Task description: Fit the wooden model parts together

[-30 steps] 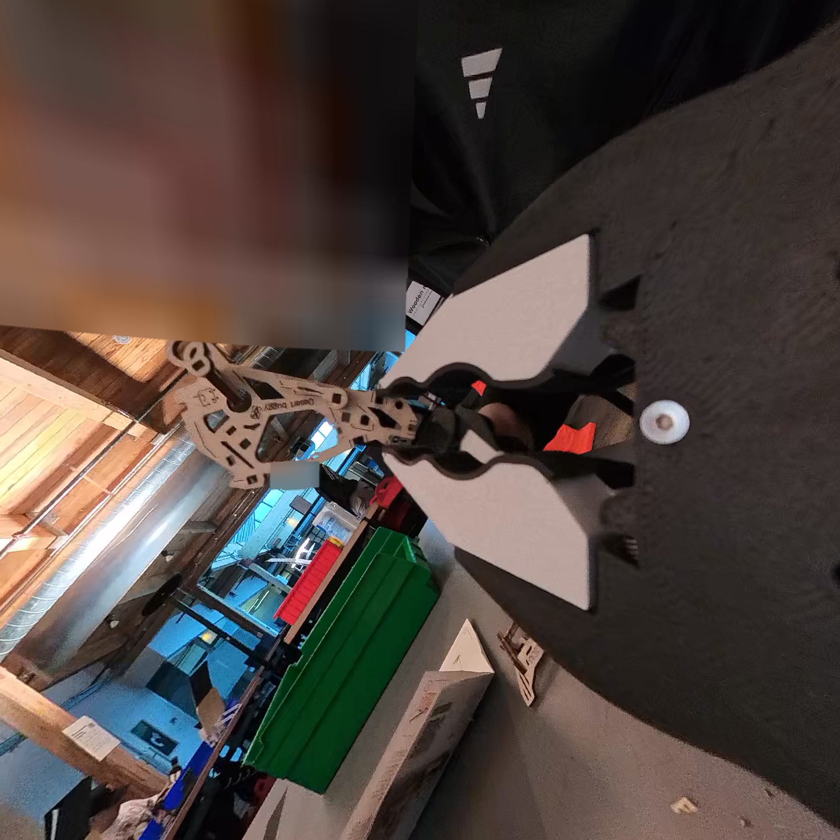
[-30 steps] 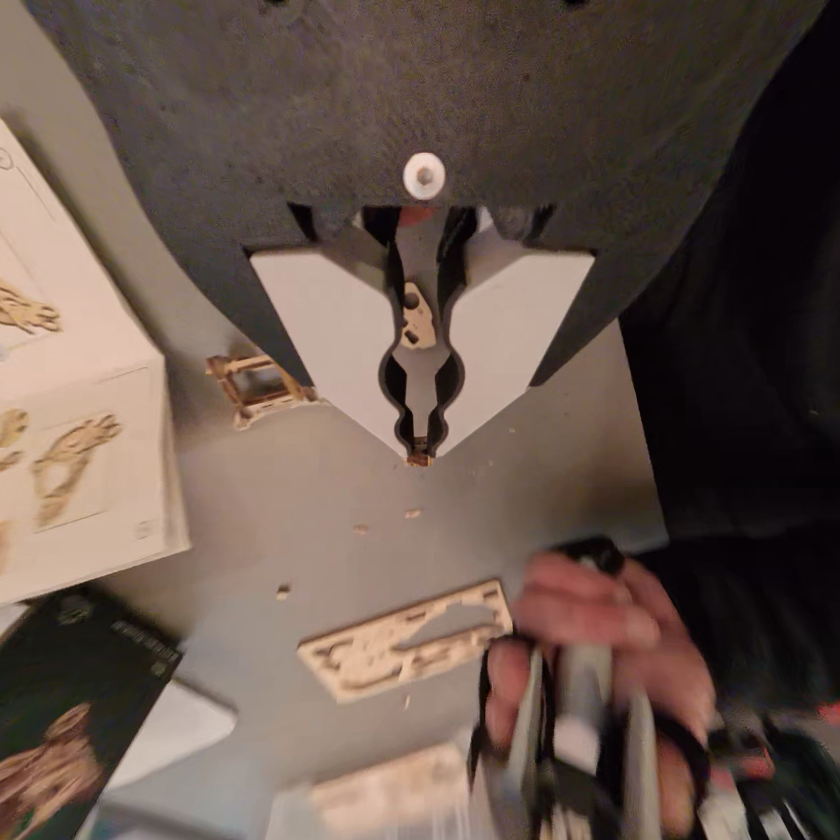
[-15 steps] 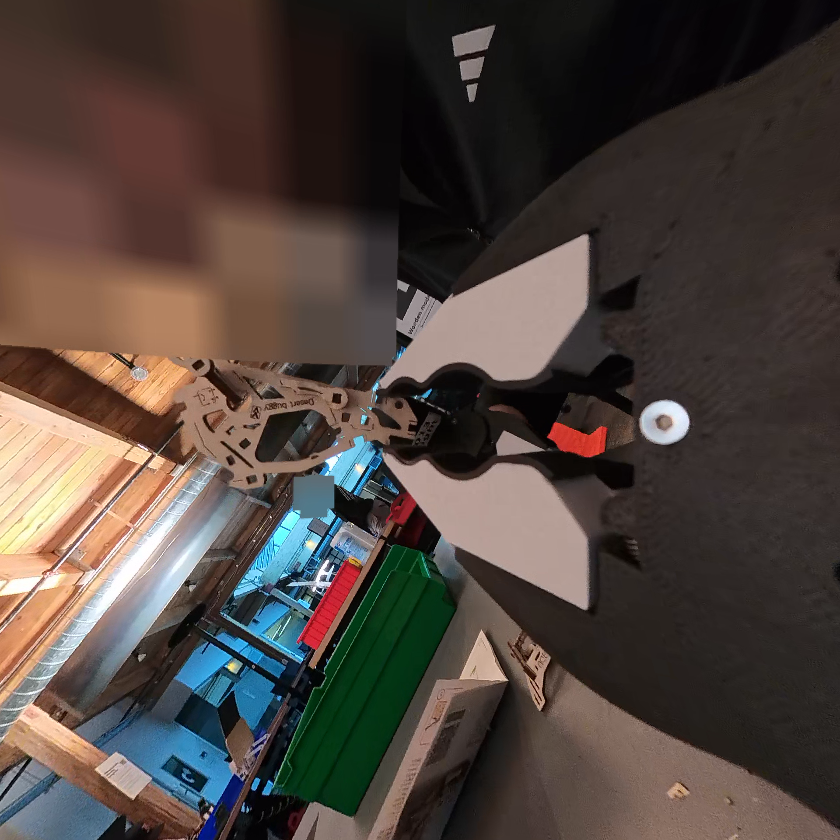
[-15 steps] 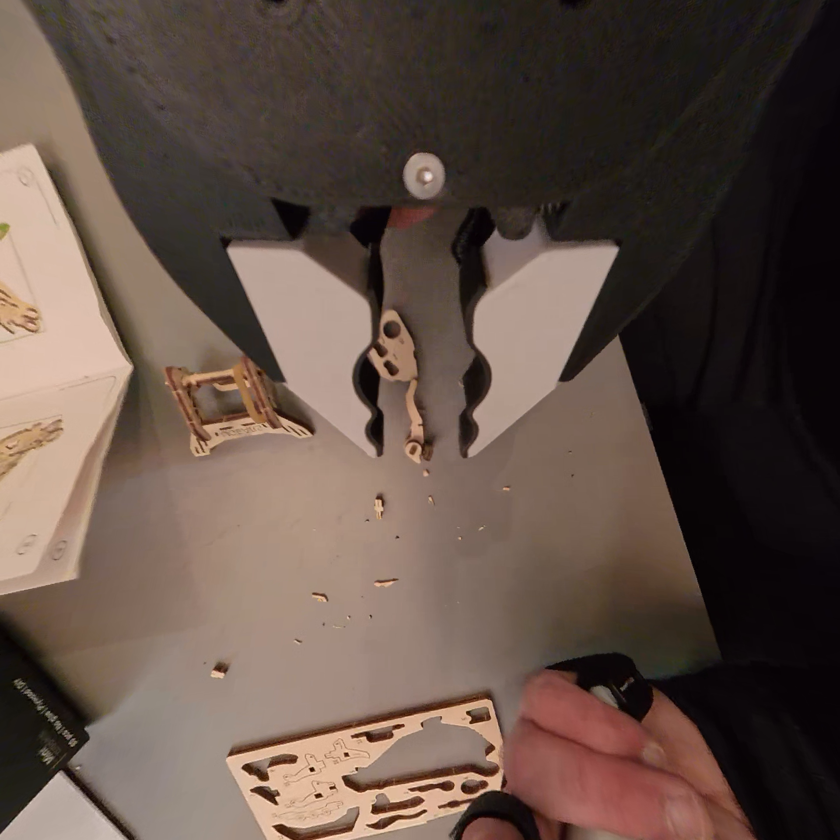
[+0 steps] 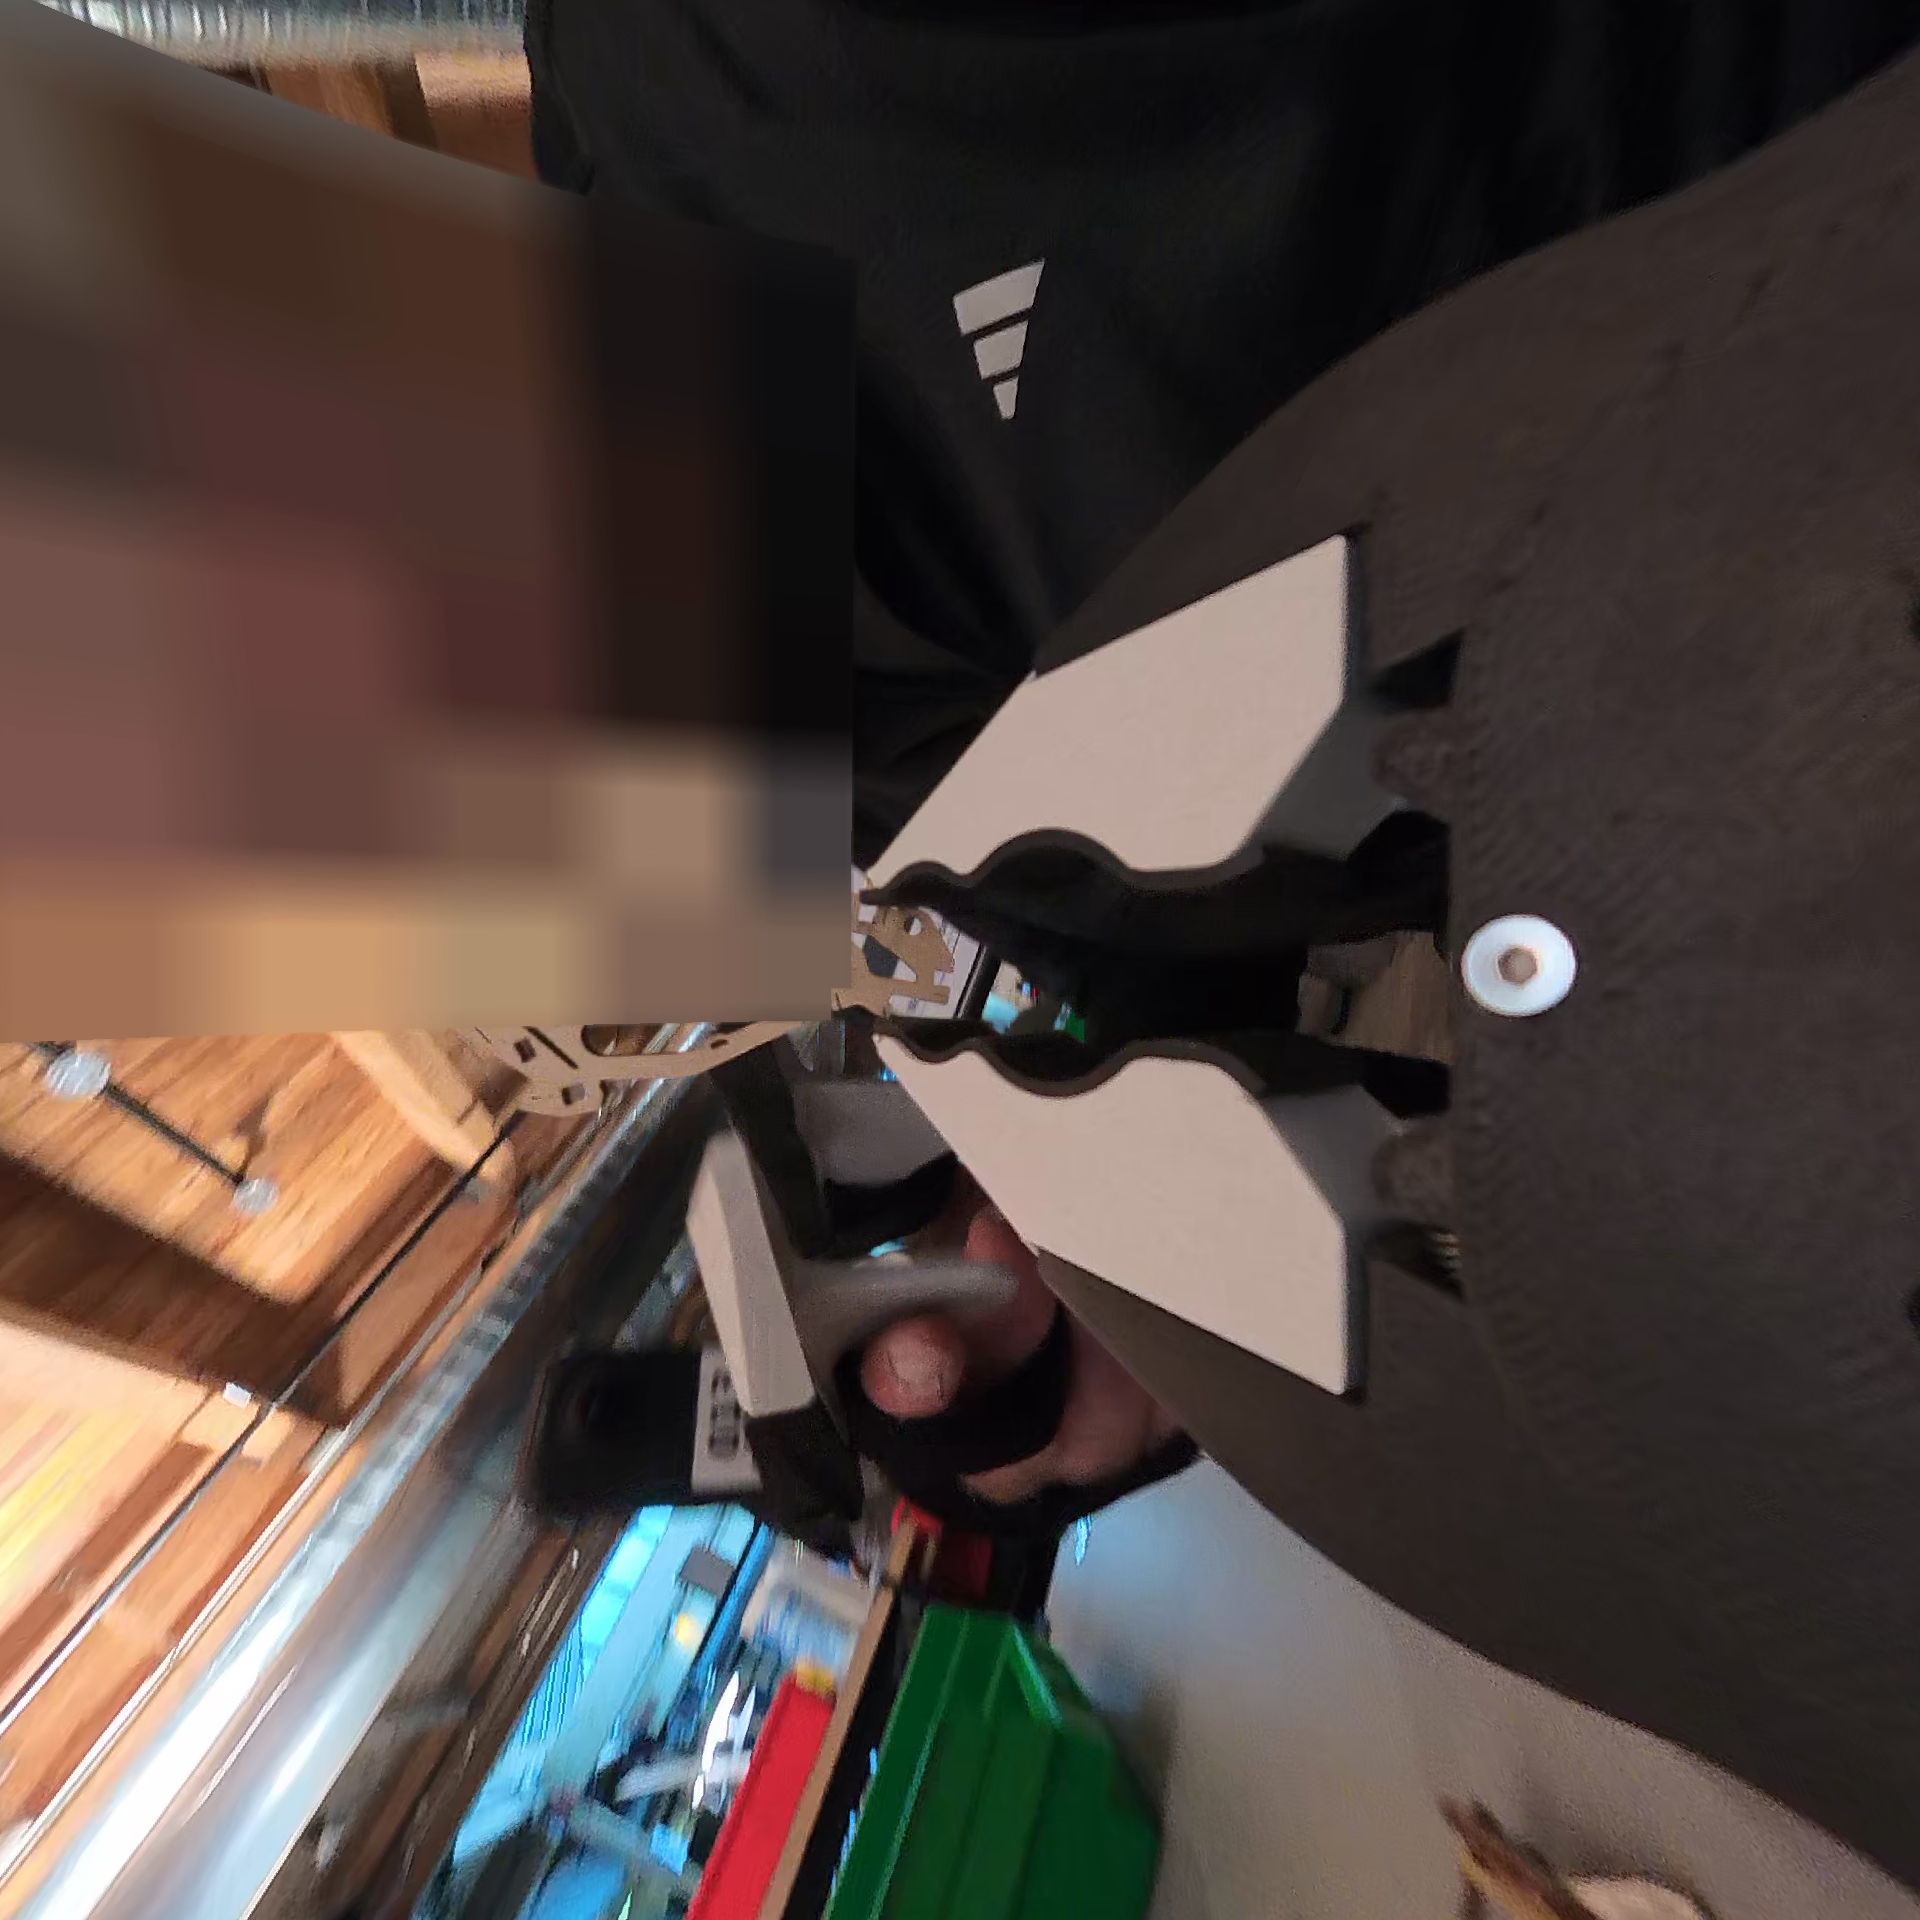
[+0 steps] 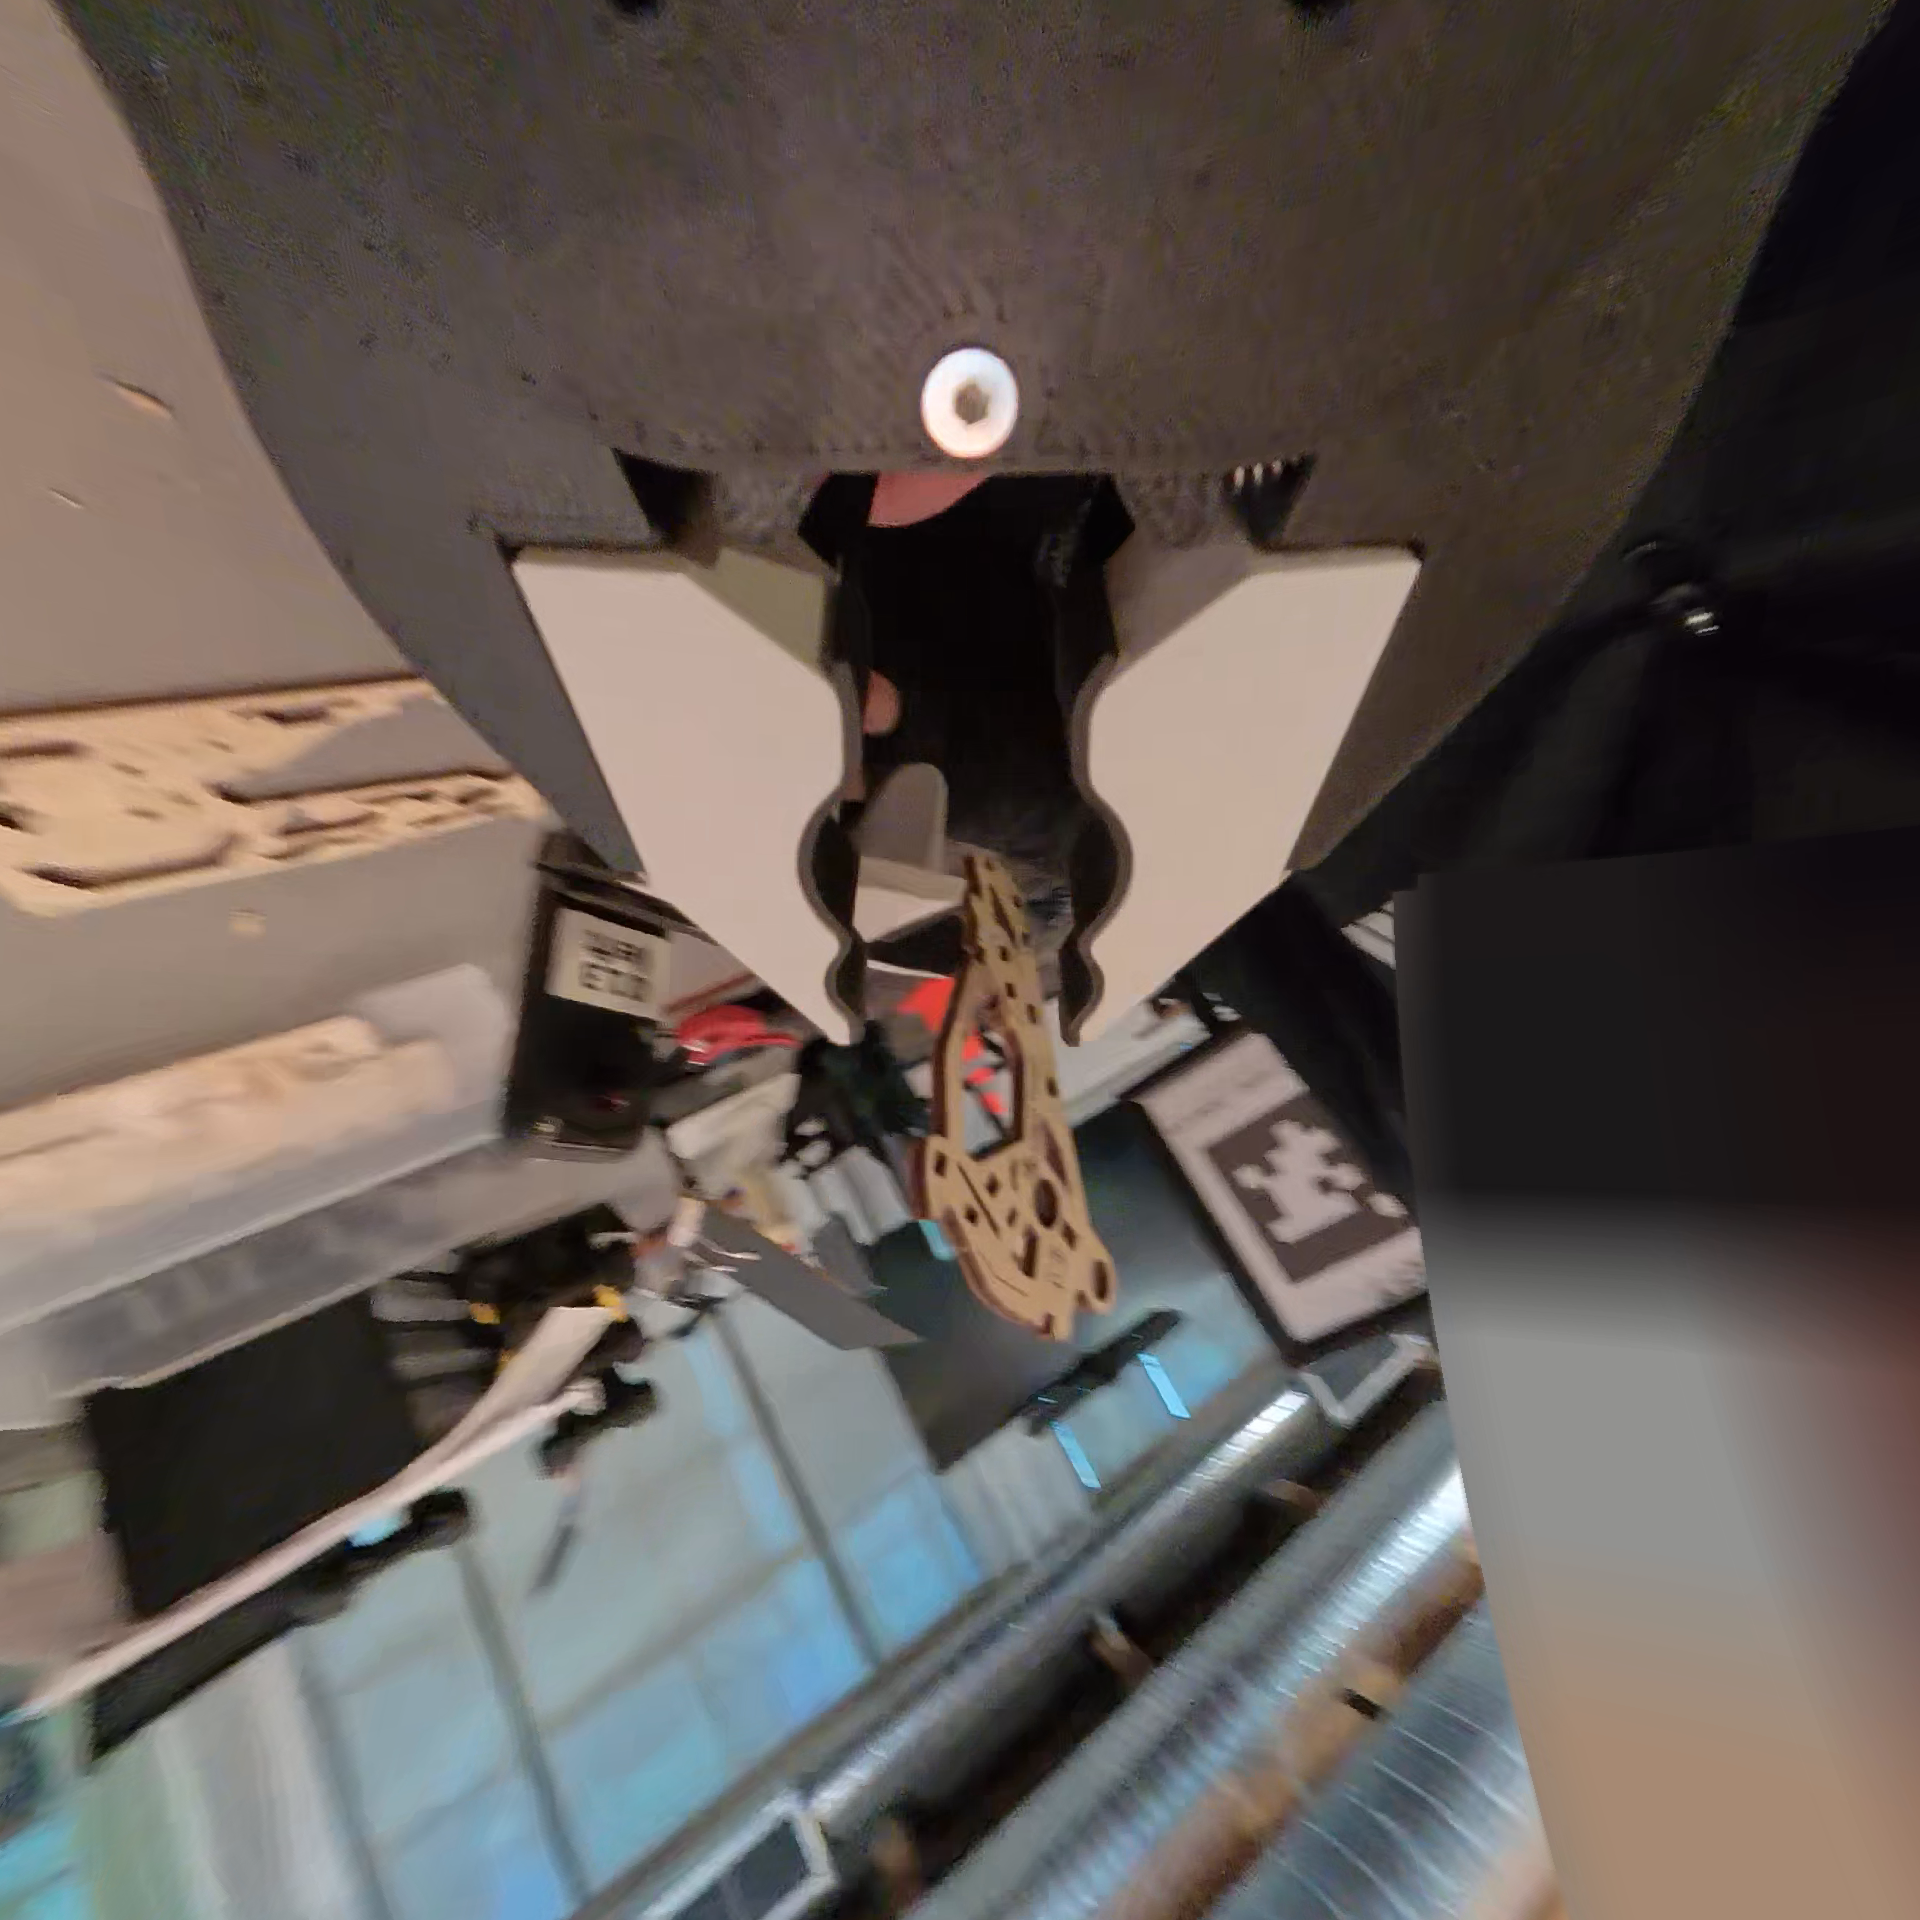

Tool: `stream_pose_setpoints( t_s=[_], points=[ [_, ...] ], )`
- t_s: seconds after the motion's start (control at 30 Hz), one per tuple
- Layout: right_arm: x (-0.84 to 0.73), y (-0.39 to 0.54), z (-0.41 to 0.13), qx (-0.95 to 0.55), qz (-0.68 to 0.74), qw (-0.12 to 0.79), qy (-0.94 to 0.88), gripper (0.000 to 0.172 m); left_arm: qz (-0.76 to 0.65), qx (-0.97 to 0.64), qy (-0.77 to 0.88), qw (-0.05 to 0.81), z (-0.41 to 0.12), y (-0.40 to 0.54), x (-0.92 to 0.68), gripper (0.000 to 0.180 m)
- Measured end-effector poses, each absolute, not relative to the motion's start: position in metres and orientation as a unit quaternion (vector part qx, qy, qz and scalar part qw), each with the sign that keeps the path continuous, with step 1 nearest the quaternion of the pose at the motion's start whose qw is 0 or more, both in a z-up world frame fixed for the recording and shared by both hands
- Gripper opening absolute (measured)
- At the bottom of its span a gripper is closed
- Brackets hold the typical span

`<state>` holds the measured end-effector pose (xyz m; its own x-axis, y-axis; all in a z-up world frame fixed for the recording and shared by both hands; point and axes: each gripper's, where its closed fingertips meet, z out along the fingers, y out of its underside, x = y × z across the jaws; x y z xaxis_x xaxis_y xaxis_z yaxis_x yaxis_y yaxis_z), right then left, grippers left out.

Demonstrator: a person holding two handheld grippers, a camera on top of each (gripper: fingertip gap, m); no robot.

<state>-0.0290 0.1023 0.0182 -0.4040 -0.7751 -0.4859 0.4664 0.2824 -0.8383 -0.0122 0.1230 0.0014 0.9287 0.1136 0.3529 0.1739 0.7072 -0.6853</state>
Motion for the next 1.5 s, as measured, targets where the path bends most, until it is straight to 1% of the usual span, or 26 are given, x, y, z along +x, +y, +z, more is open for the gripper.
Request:
stream_pose_setpoints(
  t_s=[0.1,0.23,0.33,0.37,0.4,0.43,0.57,0.63,0.67,0.73,0.8,0.87,0.93,1.0,1.07,1.13,1.27,1.33,1.47,1.5],
  points=[
    [-0.018,0.112,0.026,-0.145,-0.569,0.583,0.561,0.032,-0.041,-0.385,-0.172,0.906,0.001,0.132,-0.01,0.02],
    [-0.011,0.119,0.028,-0.146,-0.568,0.606,0.538,0.011,-0.074,-0.387,-0.159,0.905,-0.004,0.143,-0.01,0.019],
    [-0.013,0.126,0.026,-0.145,-0.572,0.614,0.524,0.007,-0.096,-0.385,-0.147,0.906,-0.005,0.15,-0.01,0.019],
    [-0.017,0.128,0.026,-0.139,-0.577,0.614,0.52,0.0,-0.099,-0.384,-0.151,0.905,-0.006,0.151,-0.013,0.018],
    [-0.021,0.129,0.026,-0.132,-0.582,0.614,0.517,0.0,-0.096,-0.38,-0.163,0.905,-0.008,0.15,-0.018,0.012],
    [-0.024,0.13,0.025,-0.128,-0.584,0.61,0.519,0.0,-0.095,-0.376,-0.173,0.905,-0.009,0.148,-0.022,0.017],
    [-0.038,0.132,0.013,-0.119,-0.592,0.568,0.559,0.0,-0.055,-0.38,-0.229,0.895,-0.016,0.13,-0.036,0.026],
    [-0.047,0.133,0.003,-0.121,-0.59,0.528,0.599,0.0,-0.013,-0.409,-0.281,0.868,-0.024,0.116,-0.042,0.029],
    [-0.05,0.134,-0.004,-0.13,-0.585,0.503,0.623,0.0,0.015,-0.43,-0.304,0.85,-0.027,0.108,-0.043,0.03],
    [-0.056,0.133,-0.025,-0.159,-0.563,0.423,0.692,0.0,0.059,-0.468,-0.352,0.808,-0.029,0.091,-0.048,0.031],
    [-0.061,0.134,-0.041,-0.191,-0.536,0.354,0.742,0.0,0.099,-0.509,-0.356,0.777,-0.017,0.085,-0.046,0.031],
    [-0.064,0.134,-0.055,-0.226,-0.508,0.285,0.781,0.0,0.124,-0.576,-0.383,0.712,-0.02,0.09,-0.053,0.033],
    [-0.063,0.133,-0.061,-0.259,-0.486,0.236,0.801,0.0,0.149,-0.642,-0.379,0.65,-0.024,0.105,-0.059,0.033],
    [-0.061,0.131,-0.068,-0.285,-0.466,0.191,0.816,0.0,0.16,-0.699,-0.381,0.583,-0.038,0.118,-0.064,0.03],
    [-0.06,0.129,-0.075,-0.311,-0.444,0.151,0.827,0.0,0.179,-0.741,-0.377,0.526,-0.054,0.126,-0.067,0.024],
    [-0.058,0.128,-0.079,-0.325,-0.433,0.135,0.83,0.0,0.188,-0.761,-0.375,0.494,-0.065,0.127,-0.065,0.015],
    [-0.055,0.128,-0.08,-0.335,-0.43,0.144,0.826,0.0,0.185,-0.758,-0.37,0.504,-0.066,0.131,-0.058,0.004],
    [-0.054,0.127,-0.081,-0.338,-0.429,0.143,0.825,0.0,0.189,-0.752,-0.375,0.508,-0.067,0.13,-0.058,0.003],
    [-0.054,0.12,-0.081,-0.332,-0.436,0.137,0.825,0.006,0.201,-0.74,-0.389,0.511,-0.068,0.125,-0.056,0.001],
    [-0.055,0.118,-0.079,-0.327,-0.441,0.137,0.825,0.012,0.205,-0.733,-0.395,0.515,-0.068,0.122,-0.057,0.001]
  ],
)
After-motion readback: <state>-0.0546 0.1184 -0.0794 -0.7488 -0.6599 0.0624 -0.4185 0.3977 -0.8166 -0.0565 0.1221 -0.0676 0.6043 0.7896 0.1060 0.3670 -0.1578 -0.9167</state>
